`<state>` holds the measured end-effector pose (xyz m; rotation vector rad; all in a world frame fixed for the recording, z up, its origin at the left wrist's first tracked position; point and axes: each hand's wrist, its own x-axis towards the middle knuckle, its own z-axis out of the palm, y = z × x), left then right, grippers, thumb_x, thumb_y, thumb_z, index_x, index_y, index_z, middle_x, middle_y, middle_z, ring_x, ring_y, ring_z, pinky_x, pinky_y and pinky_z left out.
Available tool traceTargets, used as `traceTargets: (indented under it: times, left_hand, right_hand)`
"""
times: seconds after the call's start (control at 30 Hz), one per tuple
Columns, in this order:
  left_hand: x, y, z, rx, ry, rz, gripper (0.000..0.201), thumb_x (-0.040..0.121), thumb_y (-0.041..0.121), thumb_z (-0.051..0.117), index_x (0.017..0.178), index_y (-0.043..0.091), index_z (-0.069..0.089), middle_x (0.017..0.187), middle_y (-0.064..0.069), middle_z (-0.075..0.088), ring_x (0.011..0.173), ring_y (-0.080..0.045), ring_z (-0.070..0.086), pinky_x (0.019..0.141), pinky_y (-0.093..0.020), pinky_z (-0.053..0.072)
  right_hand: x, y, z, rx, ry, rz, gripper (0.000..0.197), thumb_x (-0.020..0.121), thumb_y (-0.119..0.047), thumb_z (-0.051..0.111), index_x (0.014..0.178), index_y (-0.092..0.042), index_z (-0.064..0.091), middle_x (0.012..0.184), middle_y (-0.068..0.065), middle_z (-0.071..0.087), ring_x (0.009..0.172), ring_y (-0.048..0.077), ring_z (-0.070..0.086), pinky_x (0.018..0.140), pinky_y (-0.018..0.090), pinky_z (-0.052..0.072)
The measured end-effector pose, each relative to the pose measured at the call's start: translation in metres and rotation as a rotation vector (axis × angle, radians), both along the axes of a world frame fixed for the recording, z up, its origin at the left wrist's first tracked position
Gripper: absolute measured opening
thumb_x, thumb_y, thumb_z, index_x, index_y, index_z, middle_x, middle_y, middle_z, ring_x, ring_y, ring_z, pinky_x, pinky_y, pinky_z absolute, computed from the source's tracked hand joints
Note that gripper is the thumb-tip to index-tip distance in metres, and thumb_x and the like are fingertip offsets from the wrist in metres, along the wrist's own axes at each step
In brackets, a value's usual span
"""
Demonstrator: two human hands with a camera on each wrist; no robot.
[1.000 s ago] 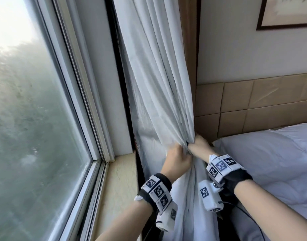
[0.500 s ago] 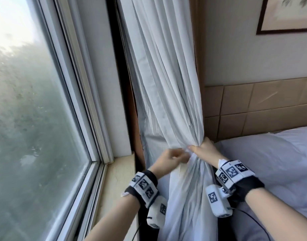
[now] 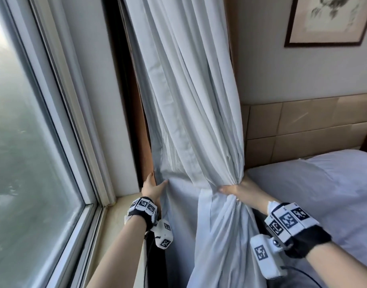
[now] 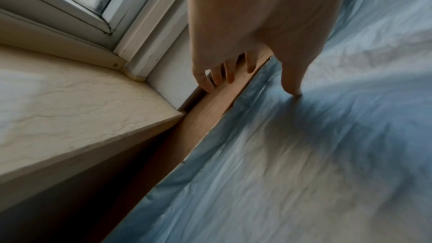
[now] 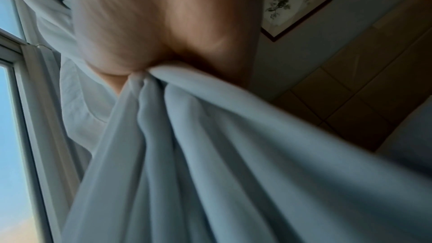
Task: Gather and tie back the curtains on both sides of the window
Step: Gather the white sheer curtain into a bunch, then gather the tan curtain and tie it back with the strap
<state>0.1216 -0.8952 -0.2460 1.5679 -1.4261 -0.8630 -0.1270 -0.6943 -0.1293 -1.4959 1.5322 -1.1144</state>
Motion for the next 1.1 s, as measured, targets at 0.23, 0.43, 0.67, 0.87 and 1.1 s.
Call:
traceTargets:
  times: [0.23,0.43,0.67,0.87,1.1]
  left_hand:
    - [-0.005,0.012,0.023,-0.083,-0.013,0.178,0.022,0.088,0.012,0.059,0.107,0.008,0.070,0.106,-0.012,0.069,0.098,-0.030,0.060,0.083,-0.027,0.041]
    - [0.002,0.059,0.021,-0.307,0.126,0.203,0.010,0.082,-0.006,0.049,0.075,0.001,0.052,0.071,-0.011,0.056,0.071,-0.025,0.048,0.059,-0.030,0.035]
    - [-0.009,0.153,0.037,-0.505,0.322,-0.133,0.035,0.091,-0.011,0.045,0.107,0.015,0.064,0.098,0.008,0.068,0.091,-0.005,0.062,0.082,-0.015,0.048]
    - [-0.037,0.196,0.050,-0.615,0.286,-0.243,0.029,0.095,-0.004,0.045,0.078,0.019,0.042,0.067,0.014,0.044,0.064,-0.006,0.039,0.062,-0.021,0.035]
    - [-0.066,0.200,0.065,-0.565,0.218,-0.297,0.026,0.096,-0.001,0.045,0.085,0.022,0.047,0.074,0.014,0.055,0.069,0.003,0.050,0.065,-0.013,0.039]
  right_hand:
    - [0.000,-0.003,-0.001,0.013,-0.006,-0.040,0.040,0.078,-0.019,0.075,0.109,-0.035,0.055,0.109,-0.013,0.061,0.102,0.005,0.057,0.097,0.028,0.041]
    - [0.003,-0.027,-0.020,-0.031,0.204,-0.308,0.045,0.069,-0.048,0.059,0.098,-0.014,0.064,0.095,0.000,0.070,0.091,0.022,0.066,0.085,0.042,0.055]
    - [0.048,-0.028,-0.006,-0.036,0.604,-0.491,0.027,0.087,-0.021,0.051,0.109,-0.006,0.055,0.101,0.023,0.066,0.095,0.041,0.063,0.075,0.037,0.048]
    - [0.078,-0.032,-0.010,-0.040,0.583,-0.455,0.037,0.087,-0.021,0.053,0.120,-0.004,0.045,0.107,0.023,0.064,0.101,0.042,0.061,0.078,0.041,0.049]
    - [0.086,-0.029,-0.005,0.029,0.471,-0.286,0.041,0.089,-0.017,0.051,0.125,-0.002,0.038,0.117,0.026,0.059,0.108,0.045,0.057,0.087,0.042,0.047]
